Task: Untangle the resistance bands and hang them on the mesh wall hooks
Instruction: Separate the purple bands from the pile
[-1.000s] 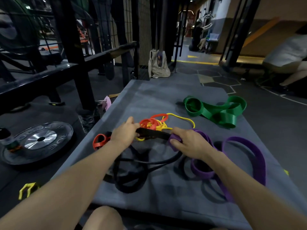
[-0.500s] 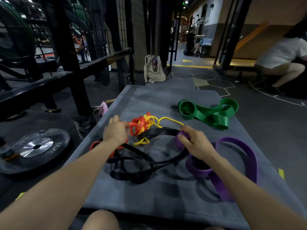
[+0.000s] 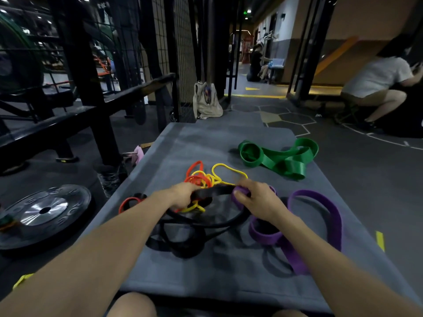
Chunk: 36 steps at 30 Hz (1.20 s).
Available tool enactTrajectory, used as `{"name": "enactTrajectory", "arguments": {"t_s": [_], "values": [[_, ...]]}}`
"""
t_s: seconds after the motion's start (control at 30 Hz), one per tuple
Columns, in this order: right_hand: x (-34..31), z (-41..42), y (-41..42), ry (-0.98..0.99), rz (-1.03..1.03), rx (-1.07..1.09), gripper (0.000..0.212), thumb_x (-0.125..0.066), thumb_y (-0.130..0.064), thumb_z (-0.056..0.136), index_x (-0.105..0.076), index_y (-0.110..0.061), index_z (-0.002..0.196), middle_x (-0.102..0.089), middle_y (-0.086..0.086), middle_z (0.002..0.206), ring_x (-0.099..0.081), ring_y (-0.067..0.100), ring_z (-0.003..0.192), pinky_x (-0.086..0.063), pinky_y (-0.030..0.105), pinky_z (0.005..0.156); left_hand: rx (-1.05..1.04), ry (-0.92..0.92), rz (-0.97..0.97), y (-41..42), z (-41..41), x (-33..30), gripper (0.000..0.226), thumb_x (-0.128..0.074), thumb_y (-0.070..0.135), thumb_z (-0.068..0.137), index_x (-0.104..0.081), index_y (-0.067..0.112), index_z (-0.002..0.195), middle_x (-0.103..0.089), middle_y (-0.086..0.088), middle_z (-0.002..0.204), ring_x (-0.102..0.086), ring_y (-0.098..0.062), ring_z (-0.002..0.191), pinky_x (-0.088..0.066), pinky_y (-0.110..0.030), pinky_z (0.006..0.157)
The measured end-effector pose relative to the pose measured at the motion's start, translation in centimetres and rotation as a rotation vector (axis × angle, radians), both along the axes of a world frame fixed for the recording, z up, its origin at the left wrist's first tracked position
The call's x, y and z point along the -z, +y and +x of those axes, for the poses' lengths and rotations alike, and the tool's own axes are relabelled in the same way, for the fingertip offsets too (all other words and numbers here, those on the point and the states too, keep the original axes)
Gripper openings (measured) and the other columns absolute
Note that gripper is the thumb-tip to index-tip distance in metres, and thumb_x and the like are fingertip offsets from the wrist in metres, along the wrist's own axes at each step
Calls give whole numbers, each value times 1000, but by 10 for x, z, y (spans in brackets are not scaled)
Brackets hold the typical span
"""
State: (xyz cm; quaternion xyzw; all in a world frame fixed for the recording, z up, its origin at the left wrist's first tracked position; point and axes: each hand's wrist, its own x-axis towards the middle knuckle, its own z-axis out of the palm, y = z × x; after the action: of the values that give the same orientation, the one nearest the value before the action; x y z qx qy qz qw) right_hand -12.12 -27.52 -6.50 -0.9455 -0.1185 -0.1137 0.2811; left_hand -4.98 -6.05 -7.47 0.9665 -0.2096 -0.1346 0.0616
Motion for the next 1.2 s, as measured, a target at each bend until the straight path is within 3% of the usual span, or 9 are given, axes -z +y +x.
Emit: {"name": "enactTrajectory", "arguments": {"t_s": [0.1,0.23,0.47,0.6,0.73,0.83,1.03,1.1,1.2], "values": [[17,2,-8,146,-128,69,13,-51,-28,89,-55,-15,92,-60,11,86,-57,33,89,-45,36,74,157,-16,172,0,8,15,52,-48,1,85,-49,19,134,-42,-3,143,-40,-27,127,-31,-29,108],[38,6,-10,233,-310,107,24,-51,-36,89,-56,-14,98,-63,12,109,-57,33,102,-41,35,73,221,-76,356,-3,14,19,59,-52,7,87,-38,27,141,-29,-1,144,-35,-27,125,-30,-31,109],[50,6,-2,108,-220,133,21,-50,-29,91,-55,-10,97,-64,14,103,-57,36,99,-30,32,68,174,-213,430,-14,24,30,43,-42,8,94,-47,27,132,-31,-6,138,-35,-28,127,-39,-42,103],[65,2,1,43,-115,157,18,-49,-28,91,-51,-10,88,-64,13,97,-57,37,93,-36,37,69,150,-237,418,-15,25,38,31,-40,16,96,-56,22,121,-36,-10,130,-38,-29,124,-40,-41,100],[72,2,4,6,-143,142,16,-47,-27,91,-41,-17,81,-63,12,97,-57,38,90,-38,38,73,-13,-188,70,3,33,43,24,-50,29,92,-64,17,107,-50,-19,113,-50,-36,109,-42,-37,92],[73,9,8,11,-197,146,13,-45,-30,92,-44,-20,84,-63,10,100,-58,35,94,-38,37,75,-278,-227,-353,8,43,30,45,-36,31,82,-67,1,97,-60,-32,92,-57,-40,91,-40,-35,77],[75,14,13,44,-200,190,15,-44,-29,92,-48,-16,87,-64,10,102,-57,34,96,-33,35,73,-843,-163,-662,55,126,67,45,-41,41,62,-65,25,96,-59,-23,117,-56,-39,106,-48,-43,96],[73,15,12,74,-149,194,16,-45,-30,91,-41,-17,81,-64,11,99,-57,35,95,-28,33,70,-828,-104,-686,22,75,30,30,-50,22,80,-60,18,108,-59,-16,109,-57,-27,100,-47,-35,90],[70,18,12,115,-66,217,19,-49,-31,89,-50,-13,88,-65,12,99,-57,35,97,-35,35,71,-577,150,-782,-8,37,6,47,-54,-11,78,-44,10,119,-52,-6,85,-53,-16,75,-51,-41,79]]}}
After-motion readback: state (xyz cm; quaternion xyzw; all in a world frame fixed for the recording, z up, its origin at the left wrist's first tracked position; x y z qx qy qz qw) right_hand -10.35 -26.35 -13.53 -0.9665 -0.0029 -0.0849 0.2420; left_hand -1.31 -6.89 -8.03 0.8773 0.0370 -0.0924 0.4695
